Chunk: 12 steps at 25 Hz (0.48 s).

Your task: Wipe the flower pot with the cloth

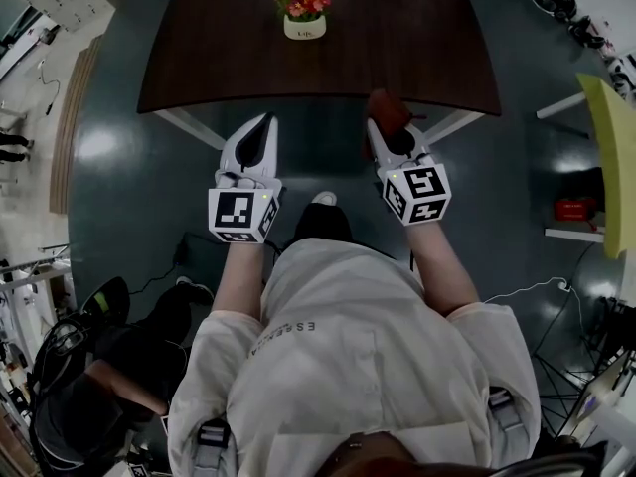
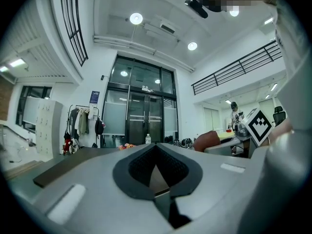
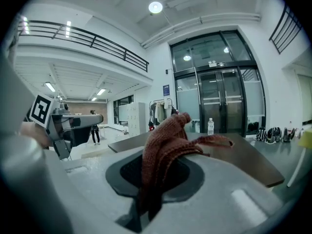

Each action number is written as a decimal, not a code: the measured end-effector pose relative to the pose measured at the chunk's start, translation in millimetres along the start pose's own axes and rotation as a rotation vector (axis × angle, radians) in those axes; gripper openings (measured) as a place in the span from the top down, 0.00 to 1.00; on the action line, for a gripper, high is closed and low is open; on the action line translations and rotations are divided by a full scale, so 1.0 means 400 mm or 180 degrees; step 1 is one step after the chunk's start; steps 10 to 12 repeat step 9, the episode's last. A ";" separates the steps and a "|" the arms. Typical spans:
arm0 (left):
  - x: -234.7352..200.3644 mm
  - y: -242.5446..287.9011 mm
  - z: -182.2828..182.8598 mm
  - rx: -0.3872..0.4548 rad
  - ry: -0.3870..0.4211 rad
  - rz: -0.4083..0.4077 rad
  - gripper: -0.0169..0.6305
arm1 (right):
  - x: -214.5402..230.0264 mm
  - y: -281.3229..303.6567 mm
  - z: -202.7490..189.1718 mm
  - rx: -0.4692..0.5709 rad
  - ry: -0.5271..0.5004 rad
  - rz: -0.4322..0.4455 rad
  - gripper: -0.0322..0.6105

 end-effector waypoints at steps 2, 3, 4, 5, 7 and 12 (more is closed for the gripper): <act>-0.004 0.001 -0.003 -0.0004 -0.0032 0.0022 0.95 | 0.000 -0.002 0.002 -0.0019 -0.0048 0.0000 0.87; -0.006 0.001 -0.005 -0.0007 -0.0040 0.0031 0.96 | 0.001 -0.002 0.003 -0.0027 -0.0068 -0.0001 0.87; -0.008 0.001 -0.007 -0.0011 -0.0044 0.0038 0.96 | 0.001 -0.001 0.004 -0.0035 -0.0084 -0.0004 0.87; -0.009 0.002 -0.008 -0.0016 -0.0045 0.0042 0.96 | 0.002 0.000 0.004 -0.0041 -0.0095 -0.0006 0.87; -0.012 0.004 -0.010 -0.0029 -0.0038 0.0035 0.95 | 0.003 0.002 0.003 -0.0054 -0.0109 -0.0012 0.87; -0.013 0.006 -0.013 -0.0046 -0.0017 0.0015 0.96 | 0.004 0.004 0.002 -0.0069 -0.0119 -0.0023 0.87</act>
Point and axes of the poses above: the fingertips, and each gripper's own axes: y forward along the fingers, x to its right, z out of its top, the point moved 4 cm from there along -y, backward along the fingers, and after that the axes turned 15 degrees about z, right-handed, at the moved point
